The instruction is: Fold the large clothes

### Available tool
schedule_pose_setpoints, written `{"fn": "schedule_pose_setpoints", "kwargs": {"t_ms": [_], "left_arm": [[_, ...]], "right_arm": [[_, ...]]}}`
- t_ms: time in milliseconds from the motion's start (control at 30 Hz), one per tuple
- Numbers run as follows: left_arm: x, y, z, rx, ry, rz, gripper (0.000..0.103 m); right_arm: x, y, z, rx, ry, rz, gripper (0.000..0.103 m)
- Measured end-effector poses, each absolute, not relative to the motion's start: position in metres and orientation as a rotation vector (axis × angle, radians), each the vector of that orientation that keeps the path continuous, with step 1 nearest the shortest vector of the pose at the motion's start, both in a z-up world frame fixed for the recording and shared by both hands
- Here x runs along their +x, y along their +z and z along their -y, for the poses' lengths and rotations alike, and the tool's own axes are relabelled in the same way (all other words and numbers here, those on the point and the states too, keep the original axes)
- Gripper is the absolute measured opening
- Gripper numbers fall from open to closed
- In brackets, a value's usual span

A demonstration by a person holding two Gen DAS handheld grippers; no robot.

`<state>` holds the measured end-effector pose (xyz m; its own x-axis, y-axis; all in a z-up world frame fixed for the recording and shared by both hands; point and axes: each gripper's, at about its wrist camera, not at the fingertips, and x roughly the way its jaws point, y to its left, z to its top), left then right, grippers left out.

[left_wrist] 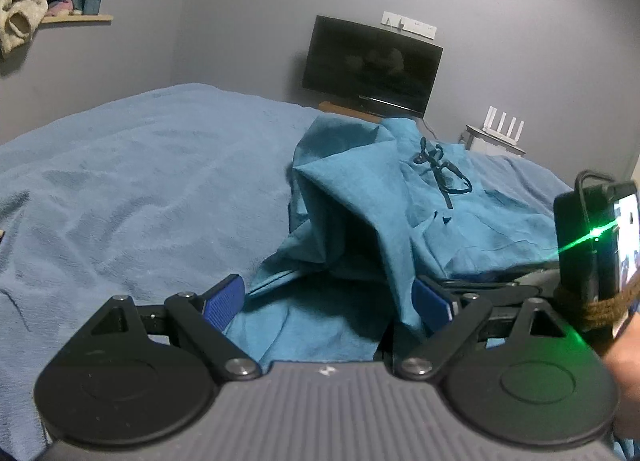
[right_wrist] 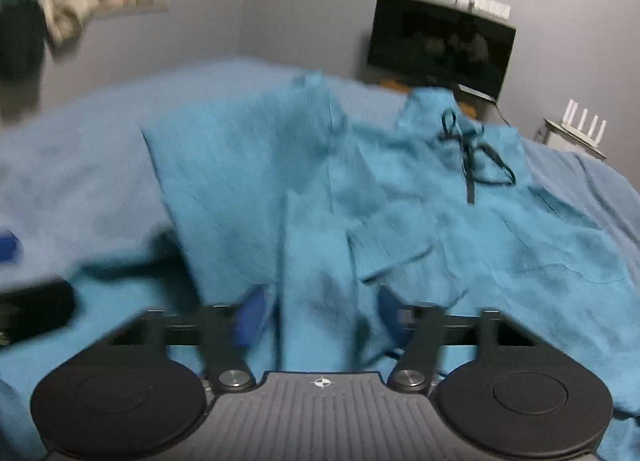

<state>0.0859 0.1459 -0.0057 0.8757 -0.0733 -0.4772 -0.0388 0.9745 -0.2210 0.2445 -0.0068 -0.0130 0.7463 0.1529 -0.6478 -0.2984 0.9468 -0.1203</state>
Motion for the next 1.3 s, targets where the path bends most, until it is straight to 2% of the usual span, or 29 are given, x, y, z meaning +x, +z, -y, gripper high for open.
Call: {"fn": "schedule_pose_setpoints", "kwargs": {"t_ms": [33, 333, 433, 500, 600, 633, 667, 733, 767, 800, 833, 867, 900, 1000, 1067, 1100, 1133, 1167, 1233, 1300], "left_arm": [[0.086, -0.006, -0.148, -0.235, -0.020, -0.509, 0.090], [0.093, -0.010, -0.148, -0.268, -0.047, -0.537, 0.090], [0.096, -0.011, -0.141, -0.240, -0.057, -0.542, 0.090], [0.098, -0.012, -0.136, -0.220, -0.061, -0.550, 0.090], [0.100, -0.013, -0.131, -0.189, -0.064, -0.559, 0.090], [0.100, -0.014, -0.130, -0.181, -0.065, -0.563, 0.090], [0.101, -0.014, -0.129, -0.175, -0.068, -0.568, 0.090], [0.103, -0.015, -0.125, -0.160, -0.075, -0.576, 0.090], [0.104, -0.016, -0.123, -0.150, -0.080, -0.580, 0.090], [0.105, -0.016, -0.122, -0.139, -0.084, -0.584, 0.090], [0.107, -0.017, -0.120, -0.128, -0.088, -0.588, 0.090], [0.108, -0.019, -0.119, -0.120, -0.091, -0.593, 0.090], [0.110, -0.020, -0.118, -0.113, -0.093, -0.599, 0.090], [0.114, -0.024, -0.117, -0.102, -0.104, -0.610, 0.090], [0.118, -0.027, -0.118, -0.100, -0.111, -0.624, 0.090], [0.120, -0.029, -0.117, -0.099, -0.113, -0.632, 0.090], [0.121, -0.031, -0.118, -0.098, -0.116, -0.638, 0.090], [0.122, -0.032, -0.118, -0.099, -0.117, -0.643, 0.090], [0.123, -0.033, -0.120, -0.100, -0.116, -0.653, 0.090], [0.123, -0.033, -0.121, -0.104, -0.112, -0.657, 0.090]], "right_arm": [[0.247, -0.012, 0.014, -0.188, 0.254, -0.693, 0.003], [0.237, 0.056, 0.162, 0.013, -0.047, -0.359, 0.002], [0.244, 0.048, 0.216, 0.103, -0.185, -0.349, 0.002], [0.254, 0.027, 0.240, 0.160, -0.233, -0.407, 0.004], [0.266, -0.011, 0.268, 0.340, -0.215, -0.505, 0.014], [0.266, -0.021, 0.275, 0.414, -0.218, -0.516, 0.024], [0.266, -0.030, 0.282, 0.483, -0.218, -0.513, 0.044], [0.267, -0.043, 0.292, 0.591, -0.211, -0.500, 0.059], [0.268, -0.048, 0.294, 0.630, -0.201, -0.501, 0.058], [0.271, -0.053, 0.299, 0.667, -0.190, -0.505, 0.058], [0.273, -0.056, 0.304, 0.686, -0.175, -0.511, 0.042], [0.277, -0.055, 0.304, 0.675, -0.163, -0.517, 0.009], [0.282, -0.050, 0.306, 0.636, -0.159, -0.503, 0.004], [0.273, -0.032, 0.307, 0.487, -0.153, -0.412, 0.004], [0.285, -0.031, 0.307, 0.441, -0.204, -0.463, 0.012], [0.294, -0.035, 0.310, 0.434, -0.236, -0.518, 0.020], [0.301, -0.044, 0.313, 0.435, -0.274, -0.580, 0.035], [0.304, -0.050, 0.317, 0.439, -0.292, -0.619, 0.042], [0.298, -0.055, 0.320, 0.449, -0.300, -0.613, 0.041], [0.289, -0.053, 0.320, 0.444, -0.310, -0.588, 0.044]]}}
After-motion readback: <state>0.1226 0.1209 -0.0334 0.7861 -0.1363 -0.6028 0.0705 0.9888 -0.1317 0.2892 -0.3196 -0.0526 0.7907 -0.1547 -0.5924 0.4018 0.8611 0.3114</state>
